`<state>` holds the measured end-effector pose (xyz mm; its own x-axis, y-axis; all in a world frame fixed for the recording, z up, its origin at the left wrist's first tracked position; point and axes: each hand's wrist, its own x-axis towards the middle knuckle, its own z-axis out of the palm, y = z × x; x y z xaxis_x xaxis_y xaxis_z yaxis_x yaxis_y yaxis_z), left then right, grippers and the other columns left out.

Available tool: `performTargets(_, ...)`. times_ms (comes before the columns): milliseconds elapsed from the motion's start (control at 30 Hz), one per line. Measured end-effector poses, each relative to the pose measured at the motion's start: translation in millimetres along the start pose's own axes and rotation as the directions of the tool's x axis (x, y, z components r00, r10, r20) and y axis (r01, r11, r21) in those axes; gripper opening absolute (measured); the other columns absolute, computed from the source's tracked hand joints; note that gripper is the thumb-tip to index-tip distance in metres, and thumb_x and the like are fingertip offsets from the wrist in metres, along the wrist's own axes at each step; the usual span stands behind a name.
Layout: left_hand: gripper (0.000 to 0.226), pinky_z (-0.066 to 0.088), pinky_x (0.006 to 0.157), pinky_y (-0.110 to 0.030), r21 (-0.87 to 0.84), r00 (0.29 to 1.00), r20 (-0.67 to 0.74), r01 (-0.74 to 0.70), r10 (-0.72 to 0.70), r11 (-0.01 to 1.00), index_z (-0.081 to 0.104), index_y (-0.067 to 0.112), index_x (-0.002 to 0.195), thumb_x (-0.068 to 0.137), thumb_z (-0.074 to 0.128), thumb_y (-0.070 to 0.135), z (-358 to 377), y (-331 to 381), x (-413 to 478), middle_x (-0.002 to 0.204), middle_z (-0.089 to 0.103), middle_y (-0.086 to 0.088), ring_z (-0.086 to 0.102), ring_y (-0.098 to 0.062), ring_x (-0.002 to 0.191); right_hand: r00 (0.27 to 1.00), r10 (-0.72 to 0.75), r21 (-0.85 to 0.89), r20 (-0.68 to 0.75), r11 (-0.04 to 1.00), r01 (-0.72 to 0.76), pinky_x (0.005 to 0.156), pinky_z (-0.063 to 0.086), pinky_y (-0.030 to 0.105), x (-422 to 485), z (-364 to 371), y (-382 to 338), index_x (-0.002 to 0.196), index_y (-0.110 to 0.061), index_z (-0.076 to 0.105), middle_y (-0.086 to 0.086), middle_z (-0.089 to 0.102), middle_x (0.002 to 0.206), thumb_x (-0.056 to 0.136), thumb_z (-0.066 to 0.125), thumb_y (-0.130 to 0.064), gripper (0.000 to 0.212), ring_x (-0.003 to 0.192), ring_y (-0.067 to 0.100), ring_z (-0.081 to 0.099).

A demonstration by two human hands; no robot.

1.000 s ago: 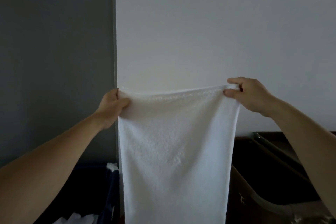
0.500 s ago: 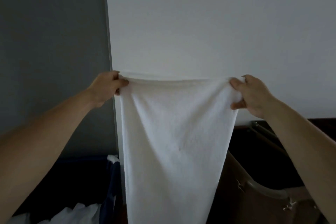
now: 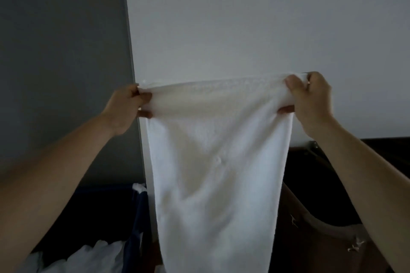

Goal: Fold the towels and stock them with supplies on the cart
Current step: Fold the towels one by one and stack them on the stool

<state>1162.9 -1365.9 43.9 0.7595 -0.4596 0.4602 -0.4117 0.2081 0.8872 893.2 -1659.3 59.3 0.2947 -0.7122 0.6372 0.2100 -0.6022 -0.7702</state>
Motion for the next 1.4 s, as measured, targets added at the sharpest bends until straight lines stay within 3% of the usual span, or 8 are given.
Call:
performTargets(167, 0.015, 0.055, 0.051, -0.023, 0.073, 0.999, 0.038, 0.004, -0.006, 0.997, 0.066, 0.014, 0.095, 0.097, 0.057, 0.003, 5.3, -5.6, 6.5, 0.094, 0.065, -0.002, 0.063, -0.013, 0.072, 0.998, 0.058, -0.008, 0.016, 0.998, -0.058, 0.043, 0.057, 0.034, -1.5, 0.1, 16.5, 0.100, -0.013, 0.053, -0.004, 0.054, 0.096, 0.095, 0.063, -0.031, 0.021, 0.088, 0.020, 0.062)
performTargets(267, 0.009, 0.056, 0.049, -0.026, 0.183, 0.999, -0.052, 0.010, -0.001, 0.983, 0.064, 0.006, 0.098, 0.096, 0.055, 0.002, 12.0, -21.2, 11.4, 0.093, 0.061, -0.008, 0.059, -0.020, 0.075, 0.994, 0.082, 0.004, 0.068, 0.997, -0.083, 0.045, 0.057, 0.031, -3.1, 6.9, 25.6, 0.098, -0.014, 0.051, -0.003, 0.052, 0.097, 0.097, 0.061, -0.030, 0.018, 0.089, 0.020, 0.062)
performTargets(433, 0.022, 0.055, 0.061, -0.041, 0.455, 0.961, -0.226, -0.040, 0.159, 0.890, 0.066, 0.013, 0.105, 0.090, 0.050, 0.017, 18.1, -42.2, 18.3, 0.087, 0.068, -0.007, 0.062, -0.021, 0.068, 0.998, 0.050, 0.023, 0.034, 0.998, -0.051, 0.045, 0.057, 0.032, -1.5, 24.1, 34.7, 0.102, -0.011, 0.049, -0.003, 0.052, 0.097, 0.097, 0.061, -0.028, 0.022, 0.090, 0.020, 0.063)
performTargets(533, 0.025, 0.057, 0.068, -0.046, 0.435, 0.982, -0.151, -0.039, 0.115, 0.899, 0.066, 0.009, 0.108, 0.087, 0.053, 0.016, 16.7, -38.9, 25.7, 0.098, 0.068, -0.018, 0.062, -0.023, 0.072, 0.999, 0.022, 0.046, 0.036, 0.999, -0.023, 0.050, 0.060, 0.038, 3.0, 24.7, 38.3, 0.092, -0.020, 0.051, -0.003, 0.052, 0.095, 0.094, 0.063, -0.031, 0.016, 0.090, 0.025, 0.066)
performTargets(633, 0.028, 0.058, 0.075, -0.052, 0.469, 0.962, -0.223, -0.035, 0.157, 0.883, 0.067, 0.006, 0.104, 0.083, 0.051, 0.016, 16.1, -34.2, 29.8, 0.095, 0.069, -0.018, 0.065, -0.028, 0.082, 0.998, -0.012, 0.013, 0.068, 1.000, 0.011, 0.052, 0.059, 0.037, 6.1, 25.2, 39.8, 0.092, -0.021, 0.049, -0.006, 0.051, 0.093, 0.095, 0.062, -0.031, 0.017, 0.091, 0.025, 0.065)
performTargets(767, 0.024, 0.055, 0.053, -0.031, 0.507, 0.964, -0.181, -0.081, 0.197, 0.858, 0.067, 0.005, 0.101, 0.087, 0.051, 0.016, 20.8, -36.6, 29.3, 0.084, 0.065, -0.011, 0.062, -0.021, 0.068, 0.999, -0.014, 0.066, 0.037, 0.998, 0.011, 0.046, 0.058, 0.030, 12.2, 24.2, 43.7, 0.099, -0.013, 0.049, -0.006, 0.052, 0.095, 0.096, 0.063, -0.030, 0.022, 0.088, 0.015, 0.064)
performTargets(1133, 0.019, 0.062, 0.071, -0.048, 0.360, 0.970, -0.240, 0.064, 0.026, 0.931, 0.064, 0.008, 0.105, 0.090, 0.053, 0.005, 38.0, -62.4, 72.2, 0.109, 0.067, -0.011, 0.068, -0.033, 0.093, 0.990, 0.063, 0.042, 0.123, 0.997, -0.069, 0.054, 0.061, 0.037, 37.6, 38.7, 72.0, 0.085, -0.027, 0.048, -0.005, 0.052, 0.095, 0.097, 0.061, -0.029, 0.018, 0.090, 0.017, 0.064)
performTargets(1400, 0.019, 0.060, 0.059, -0.030, 0.218, 0.951, -0.310, 0.070, 0.001, 0.974, 0.064, 0.022, 0.091, 0.087, 0.060, 0.004, 47.8, -53.6, 92.5, 0.100, 0.064, 0.002, 0.068, -0.021, 0.092, 0.982, 0.070, 0.100, 0.177, 0.991, -0.089, 0.059, 0.062, 0.036, 63.2, 47.1, 87.1, 0.087, -0.025, 0.049, -0.003, 0.054, 0.097, 0.098, 0.060, -0.030, 0.016, 0.094, 0.019, 0.064)
